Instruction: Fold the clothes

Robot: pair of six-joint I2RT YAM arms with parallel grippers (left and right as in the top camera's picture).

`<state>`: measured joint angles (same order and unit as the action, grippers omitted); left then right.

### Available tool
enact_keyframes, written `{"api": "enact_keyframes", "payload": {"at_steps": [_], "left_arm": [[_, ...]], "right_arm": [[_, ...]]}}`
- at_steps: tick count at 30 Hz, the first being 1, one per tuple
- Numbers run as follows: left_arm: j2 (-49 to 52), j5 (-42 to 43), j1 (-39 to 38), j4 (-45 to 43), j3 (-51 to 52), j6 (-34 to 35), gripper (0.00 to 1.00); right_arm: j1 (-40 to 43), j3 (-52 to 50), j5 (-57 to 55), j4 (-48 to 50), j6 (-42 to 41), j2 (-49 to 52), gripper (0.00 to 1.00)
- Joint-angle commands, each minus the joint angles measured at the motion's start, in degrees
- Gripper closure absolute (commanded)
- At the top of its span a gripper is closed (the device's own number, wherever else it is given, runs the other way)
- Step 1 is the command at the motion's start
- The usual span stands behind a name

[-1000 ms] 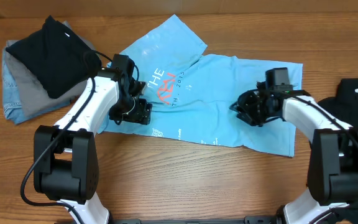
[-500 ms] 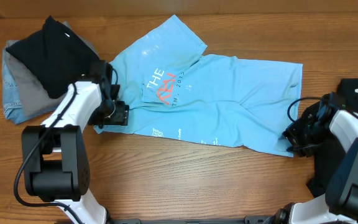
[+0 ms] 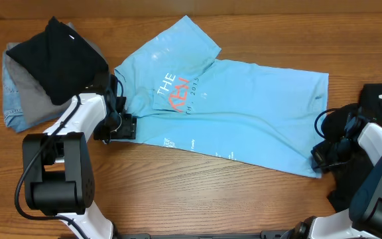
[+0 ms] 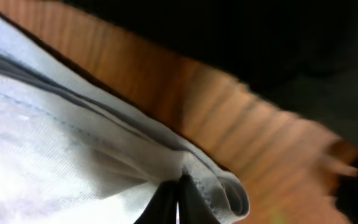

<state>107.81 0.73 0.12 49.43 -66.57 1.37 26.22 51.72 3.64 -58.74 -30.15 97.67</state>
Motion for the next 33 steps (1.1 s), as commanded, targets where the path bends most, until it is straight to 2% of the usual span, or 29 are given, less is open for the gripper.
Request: {"api": "enact_keyframes", "payload": {"at_steps": [1,3,6,8,11,12,15,16,17,19,21,24,25,33], "left_arm": [[0.52,0.9,0.39,-0.22,0.52,0.15,0.19],[0.5,1.84,0.42,-0.13,0.39,0.09,0.17],[0.39,1.64,1.22,5.73,-4.83,-0.09,0.16],[0.39,3.5,1.9,10.14,-10.62,-0.2,0.17],[0.39,6.84,1.68,11.67,-16.7,-3.02,0.21],[0.39,7.48,1.27,10.34,-18.01,-3.13,0.25],[0.68,7.58,0.44,7.74,-17.49,-3.1,0.58],[0.76,8.39,-0.04,6.54,-16.31,-3.1,0.63],[0.79,8.9,-0.37,5.7,-15.37,-3.13,0.63],[0.94,9.01,-1.2,3.54,-12.87,-3.43,0.52],[0.96,8.44,-1.81,-0.24,-9.97,-4.59,0.46],[0.98,7.58,-1.79,-4.44,-7.85,-4.55,0.46],[1.16,7.43,-1.75,-5.44,-7.34,-4.35,0.49],[3.19,6.34,-1.75,-9.09,-7.3,-4.35,0.91]], "right_arm": [[0.48,0.92,-6.49,-0.37,0.0,1.33,0.8],[0.48,1.09,-3.48,0.13,2.08,1.25,0.64],[0.48,3.23,4.9,0.61,8.13,-1.57,0.59],[0.48,5.46,5.07,-1.14,8.13,-5.68,0.55],[0.48,7.65,5.07,-2.93,8.11,-10.47,0.48],[0.48,7.82,5.66,-2.89,8.09,-12.68,0.45],[0.48,7.82,7.21,-2.67,8.11,-15.02,0.41],[0.48,7.82,7.19,-2.69,8.13,-15.06,0.41],[0.48,7.82,7.19,-2.69,8.13,-15.06,0.4],[0.48,7.82,7.23,-2.34,8.13,-15.04,0.39],[0.48,7.82,7.67,-1.53,8.13,-15.04,0.39],[0.48,7.82,8.48,-1.03,8.13,-15.04,0.39],[0.48,7.82,8.48,-0.96,8.13,-15.04,0.39],[0.48,7.82,8.46,-0.72,8.13,-15.04,0.38]]}}
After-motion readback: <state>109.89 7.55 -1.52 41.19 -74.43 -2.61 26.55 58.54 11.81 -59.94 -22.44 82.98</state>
